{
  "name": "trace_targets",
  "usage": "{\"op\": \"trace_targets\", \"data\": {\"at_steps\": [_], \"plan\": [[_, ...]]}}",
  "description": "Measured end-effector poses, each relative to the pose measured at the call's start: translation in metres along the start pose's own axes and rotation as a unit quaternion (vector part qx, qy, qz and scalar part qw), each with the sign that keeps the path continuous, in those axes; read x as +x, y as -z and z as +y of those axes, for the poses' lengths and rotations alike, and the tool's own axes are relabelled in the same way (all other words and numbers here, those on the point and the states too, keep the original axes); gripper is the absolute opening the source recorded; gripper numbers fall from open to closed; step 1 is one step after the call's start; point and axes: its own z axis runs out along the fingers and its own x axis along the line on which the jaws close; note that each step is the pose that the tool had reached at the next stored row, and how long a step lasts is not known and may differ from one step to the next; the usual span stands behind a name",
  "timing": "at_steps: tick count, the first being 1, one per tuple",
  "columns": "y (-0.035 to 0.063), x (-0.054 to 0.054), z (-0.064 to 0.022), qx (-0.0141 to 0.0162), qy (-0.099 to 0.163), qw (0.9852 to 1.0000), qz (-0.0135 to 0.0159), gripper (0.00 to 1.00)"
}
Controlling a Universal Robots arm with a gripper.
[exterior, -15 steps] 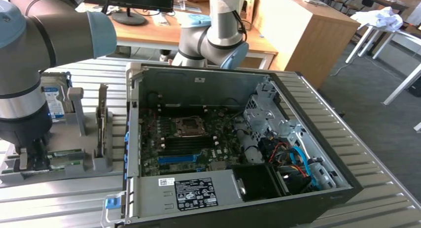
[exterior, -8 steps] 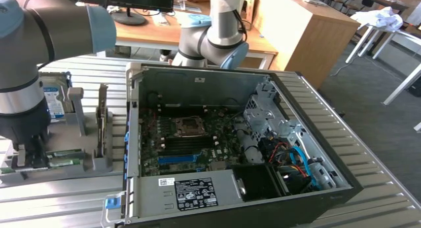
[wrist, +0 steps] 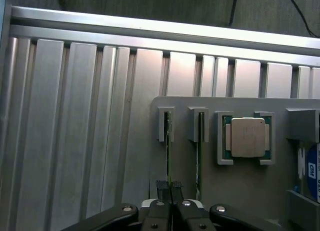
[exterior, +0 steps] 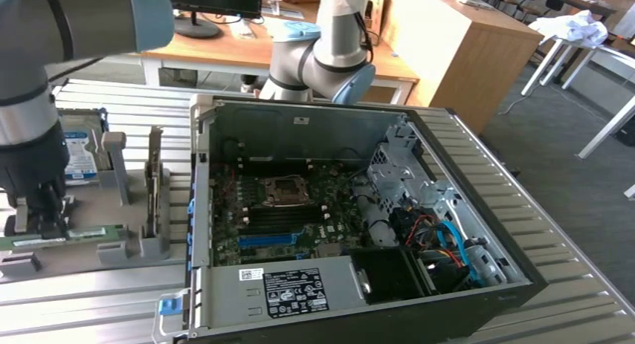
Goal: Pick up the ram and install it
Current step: 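Pick up the ram and move it above insertion slot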
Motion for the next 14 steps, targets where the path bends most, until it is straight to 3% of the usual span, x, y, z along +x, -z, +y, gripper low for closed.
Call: {"op": "trace_targets", "data": {"at_steps": [14], "plan": [[0.0635, -0.001, 0.0028, 0.0000, 0.000, 1.0000, 0.0000, 0.12]]}}
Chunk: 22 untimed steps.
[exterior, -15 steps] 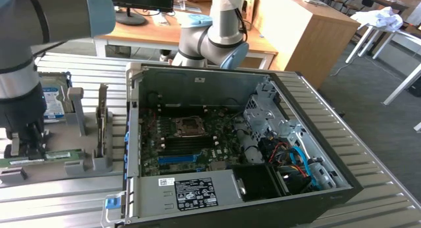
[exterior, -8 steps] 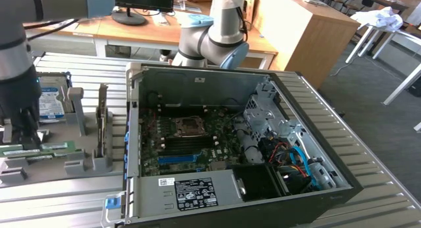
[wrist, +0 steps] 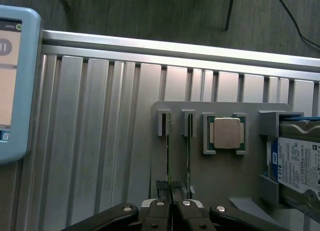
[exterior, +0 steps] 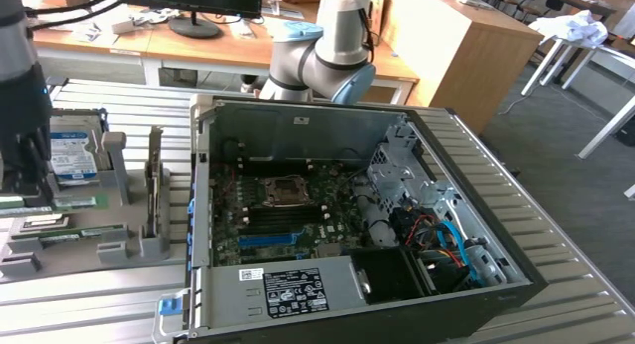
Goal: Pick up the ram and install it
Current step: 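Pick up the ram and move it above insertion slot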
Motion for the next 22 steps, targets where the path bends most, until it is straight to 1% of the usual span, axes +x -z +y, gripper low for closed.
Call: {"op": "trace_targets", "data": {"at_steps": [13, 14, 15, 18, 19, 22], "plan": [[0.0592, -0.001, 0.0026, 0.0000, 0.000, 1.0000, 0.0000, 0.12], [0.0627, -0.001, 0.0027, 0.0000, 0.000, 1.0000, 0.0000, 0.12], [0.0646, -0.001, 0.0028, -0.0001, 0.000, 1.0000, 0.0000, 0.12], [0.0646, -0.001, 0.0028, 0.0001, 0.000, 1.0000, -0.0001, 0.12], [0.0648, -0.001, 0.0022, -0.0001, 0.000, 1.0000, 0.0003, 0.12], [0.0652, 0.000, -0.0108, 0.0000, 0.000, 1.0000, 0.0003, 0.12]]}}
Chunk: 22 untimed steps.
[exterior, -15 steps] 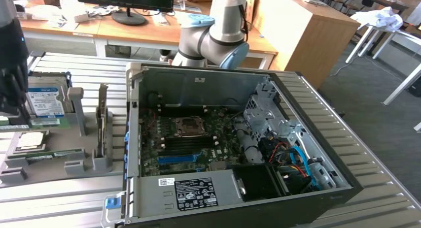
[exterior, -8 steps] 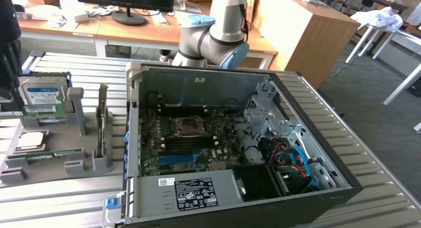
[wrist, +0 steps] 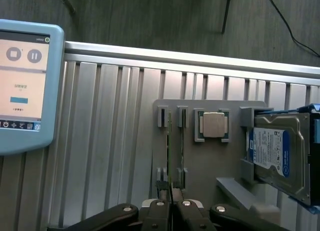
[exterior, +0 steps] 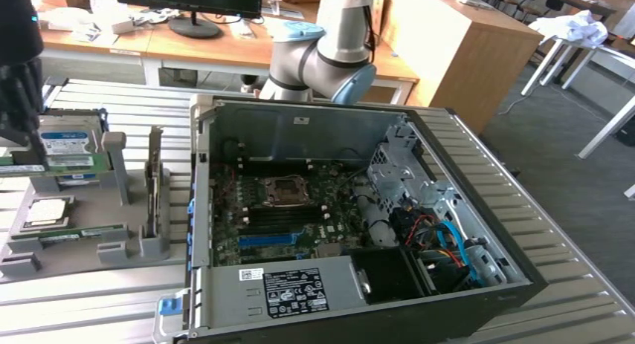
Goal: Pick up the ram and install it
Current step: 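Pick up the ram and move it above insertion slot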
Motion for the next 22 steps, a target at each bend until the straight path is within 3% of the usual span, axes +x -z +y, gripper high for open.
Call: {"op": "trace_targets", "data": {"at_steps": [22], "plan": [[0.0010, 0.008, -0.0996, 0.0000, 0.000, 1.0000, 0.0000, 0.12]]}}
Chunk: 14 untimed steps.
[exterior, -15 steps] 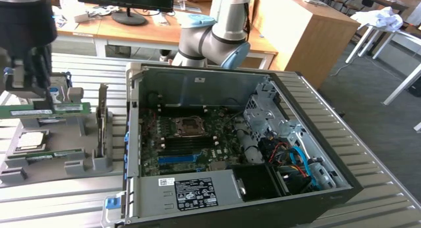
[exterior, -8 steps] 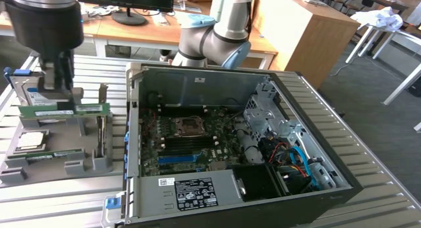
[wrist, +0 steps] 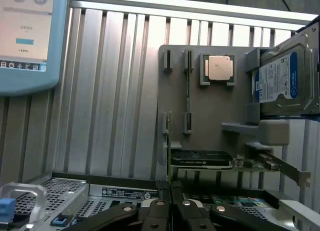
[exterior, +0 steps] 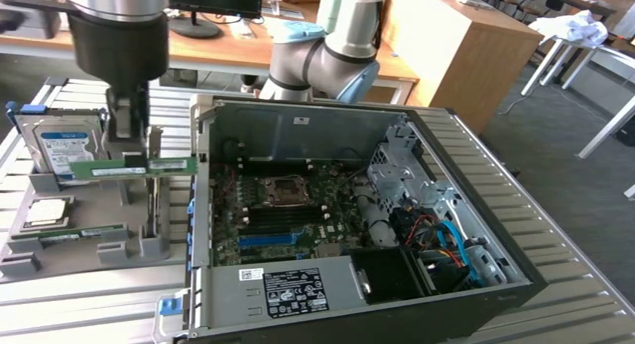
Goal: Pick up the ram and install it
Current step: 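Pick up the ram and move it above insertion slot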
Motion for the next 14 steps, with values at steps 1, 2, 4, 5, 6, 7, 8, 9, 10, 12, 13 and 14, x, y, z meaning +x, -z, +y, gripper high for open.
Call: {"op": "trace_targets", "data": {"at_steps": [1, 2, 4, 5, 6, 7, 8, 9, 10, 12, 13, 14], "plan": [[0.0001, 0.000, -0.0045, 0.0000, 0.000, 1.0000, 0.0000, 0.12], [0.0001, 0.001, -0.0089, -0.0001, 0.000, 1.0000, 0.0001, 0.12], [0.0001, 0.001, -0.0184, 0.0000, 0.000, 1.0000, 0.0000, 0.12], [0.0002, 0.002, -0.0228, 0.0000, 0.000, 1.0000, 0.0000, 0.12], [0.0003, 0.002, -0.0273, 0.0000, 0.000, 1.0000, 0.0000, 0.12], [0.0003, 0.002, -0.0318, 0.0000, 0.000, 1.0000, 0.0001, 0.12], [0.0004, 0.003, -0.0363, 0.0000, 0.000, 1.0000, 0.0001, 0.12], [0.0004, 0.003, -0.0408, 0.0000, 0.000, 1.0000, 0.0000, 0.12], [0.0004, 0.004, -0.0455, 0.0000, 0.000, 1.0000, 0.0000, 0.12], [0.0007, 0.004, -0.0545, 0.0000, 0.000, 1.0000, 0.0000, 0.12], [0.0008, 0.005, -0.0592, 0.0000, 0.000, 1.0000, 0.0000, 0.12], [0.0009, 0.005, -0.0636, 0.0000, 0.000, 1.0000, 0.0001, 0.12]]}}
